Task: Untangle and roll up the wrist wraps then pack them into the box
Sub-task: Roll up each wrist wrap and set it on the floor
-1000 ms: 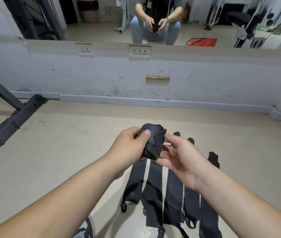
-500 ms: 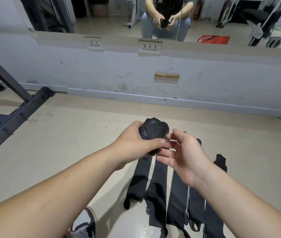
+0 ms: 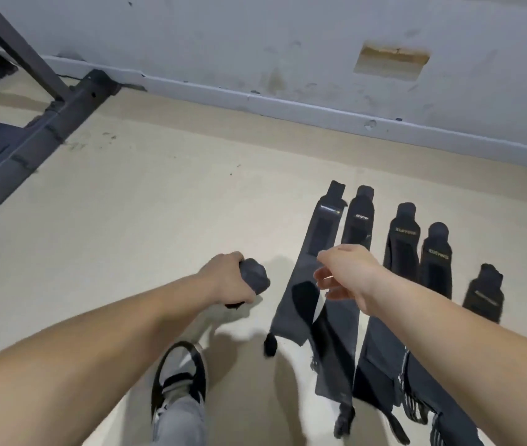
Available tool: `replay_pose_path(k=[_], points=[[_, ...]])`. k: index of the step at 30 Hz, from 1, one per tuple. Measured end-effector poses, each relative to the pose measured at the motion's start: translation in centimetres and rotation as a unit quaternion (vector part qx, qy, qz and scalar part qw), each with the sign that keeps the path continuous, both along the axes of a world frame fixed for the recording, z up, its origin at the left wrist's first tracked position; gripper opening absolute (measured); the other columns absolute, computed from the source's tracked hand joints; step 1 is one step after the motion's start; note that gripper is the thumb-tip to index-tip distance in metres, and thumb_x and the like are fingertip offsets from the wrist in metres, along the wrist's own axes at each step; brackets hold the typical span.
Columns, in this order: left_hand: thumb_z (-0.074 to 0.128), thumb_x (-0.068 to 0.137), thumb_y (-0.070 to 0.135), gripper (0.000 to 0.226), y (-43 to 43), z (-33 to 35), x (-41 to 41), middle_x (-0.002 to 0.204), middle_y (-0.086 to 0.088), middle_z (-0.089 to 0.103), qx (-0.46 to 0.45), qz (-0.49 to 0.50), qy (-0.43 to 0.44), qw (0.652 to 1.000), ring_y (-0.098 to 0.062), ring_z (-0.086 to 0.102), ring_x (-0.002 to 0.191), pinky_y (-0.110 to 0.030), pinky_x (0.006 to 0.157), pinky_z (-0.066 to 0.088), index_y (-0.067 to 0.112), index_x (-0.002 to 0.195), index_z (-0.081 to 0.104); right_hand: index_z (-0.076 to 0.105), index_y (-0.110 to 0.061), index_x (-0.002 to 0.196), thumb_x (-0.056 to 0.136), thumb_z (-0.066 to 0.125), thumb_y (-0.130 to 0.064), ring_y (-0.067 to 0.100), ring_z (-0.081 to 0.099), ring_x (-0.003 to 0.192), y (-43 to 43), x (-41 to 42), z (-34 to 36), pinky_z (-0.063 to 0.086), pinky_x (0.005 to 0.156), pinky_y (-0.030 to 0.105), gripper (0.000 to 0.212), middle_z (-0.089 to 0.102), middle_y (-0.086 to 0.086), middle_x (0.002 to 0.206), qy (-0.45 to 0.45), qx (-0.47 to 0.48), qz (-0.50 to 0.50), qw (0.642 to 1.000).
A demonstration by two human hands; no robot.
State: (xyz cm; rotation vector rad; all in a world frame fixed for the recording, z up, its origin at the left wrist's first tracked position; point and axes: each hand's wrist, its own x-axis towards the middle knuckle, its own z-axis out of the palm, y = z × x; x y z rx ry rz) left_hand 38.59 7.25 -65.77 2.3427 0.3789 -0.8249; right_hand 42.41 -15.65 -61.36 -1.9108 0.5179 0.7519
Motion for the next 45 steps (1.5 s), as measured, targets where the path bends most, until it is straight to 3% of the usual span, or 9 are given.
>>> replay_pose_path(k=[12, 16, 19, 23, 29, 33, 38, 42, 45], points=[[0.075, 0.075, 0.037, 0.051, 4.0, -15.6, 3.1, 0.113, 0.000, 0.048, 0.079, 0.044, -0.009, 0.996, -0.025, 0.061, 0.098, -0.044, 0.084, 0.060, 0.024, 0.114, 0.046, 0.032, -0.017, 0.071, 0.087, 0.060, -0.008, 0.024, 0.027, 0.065, 2.5, 3.9, -17.5, 0.026, 0.059, 0.033, 0.032, 0.032, 0.006, 0.072, 0.082, -0.123, 0.001, 0.989], [0.073, 0.074, 0.037, 0.072, 4.4, -16.7, 3.1, 0.129, 0.002, 0.042, 0.102, 0.017, -0.016, 0.995, -0.027, 0.045, 0.124, -0.044, 0.096, 0.052, 0.026, 0.136, 0.038, 0.056, -0.008, 0.106, 0.068, 0.075, -0.034, 0.033, 0.065, 0.084, 2.2, 3.8, -21.0, 0.054, 0.065, 0.035, 0.050, 0.063, 0.011, 0.104, 0.082, -0.179, 0.002, 0.980], [0.072, 0.072, 0.040, 0.065, 4.2, -16.6, 2.8, 0.120, 0.005, 0.044, 0.139, -0.004, -0.076, 0.987, -0.023, 0.045, 0.118, -0.042, 0.091, 0.051, 0.026, 0.128, 0.040, 0.042, -0.005, 0.126, 0.074, 0.087, -0.033, 0.038, 0.063, 0.106, 2.7, 3.0, -21.2, 0.053, 0.080, 0.041, 0.074, 0.056, 0.013, 0.116, 0.079, -0.200, -0.022, 0.976], [0.068, 0.071, 0.036, 0.041, 3.9, -16.3, 2.9, 0.103, 0.006, 0.041, 0.163, -0.042, -0.147, 0.975, -0.020, 0.046, 0.100, -0.036, 0.079, 0.049, 0.031, 0.096, 0.036, 0.063, 0.003, 0.104, 0.078, 0.086, -0.020, 0.028, 0.062, 0.072, 2.9, 1.8, -22.5, 0.047, 0.059, 0.030, 0.041, 0.071, 0.015, 0.091, 0.102, -0.147, -0.082, 0.980], [0.062, 0.064, 0.042, 0.048, 3.5, -16.3, 3.1, 0.114, 0.004, 0.039, 0.192, -0.069, -0.133, 0.970, -0.022, 0.045, 0.109, -0.038, 0.086, 0.048, 0.031, 0.104, 0.037, 0.054, -0.010, 0.071, 0.056, 0.072, -0.015, 0.027, 0.054, 0.059, 3.1, 1.1, -23.9, 0.043, 0.055, 0.034, 0.024, 0.059, 0.012, 0.068, 0.102, -0.078, -0.160, 0.979], [0.061, 0.070, 0.045, 0.059, 3.3, -15.4, 3.1, 0.147, -0.005, 0.036, 0.220, -0.095, -0.124, 0.963, -0.028, 0.036, 0.136, -0.045, 0.107, 0.040, 0.029, 0.124, 0.043, 0.050, -0.011, 0.082, 0.068, 0.066, -0.003, 0.027, 0.050, 0.064, 3.0, 0.9, -21.9, 0.041, 0.058, 0.032, 0.023, 0.055, 0.010, 0.075, 0.083, -0.037, -0.203, 0.975], [0.066, 0.081, 0.021, 0.061, -0.1, -12.5, 2.8, 0.159, -0.012, 0.045, 0.159, -0.200, -0.307, 0.917, -0.031, 0.047, 0.143, -0.046, 0.114, 0.045, 0.014, 0.141, 0.058, 0.054, -0.009, 0.104, 0.081, 0.061, -0.008, 0.030, 0.051, 0.075, 1.7, 0.9, -20.5, 0.040, 0.063, 0.031, 0.024, 0.059, 0.012, 0.094, 0.110, 0.023, -0.239, 0.964], [0.051, 0.105, 0.036, 0.051, -4.7, -14.0, 0.9, 0.148, -0.002, 0.044, -0.025, -0.091, -0.058, 0.994, -0.025, 0.043, 0.139, -0.036, 0.117, 0.035, 0.016, 0.151, 0.040, 0.057, -0.012, 0.092, 0.074, 0.056, -0.012, 0.030, 0.043, 0.076, 0.9, 0.1, -19.7, 0.035, 0.064, 0.035, 0.018, 0.055, 0.013, 0.085, 0.163, 0.046, -0.261, 0.950], [0.051, 0.104, 0.050, 0.058, -6.4, -15.8, 0.2, 0.132, 0.002, 0.059, -0.141, 0.116, 0.070, 0.981, -0.018, 0.056, 0.123, -0.032, 0.109, 0.042, 0.018, 0.152, 0.043, 0.069, -0.001, 0.108, 0.062, 0.056, -0.016, 0.042, 0.066, 0.078, -0.1, -0.8, -19.8, 0.056, 0.072, 0.045, 0.050, 0.077, 0.025, 0.098, 0.191, 0.071, -0.252, 0.946]])
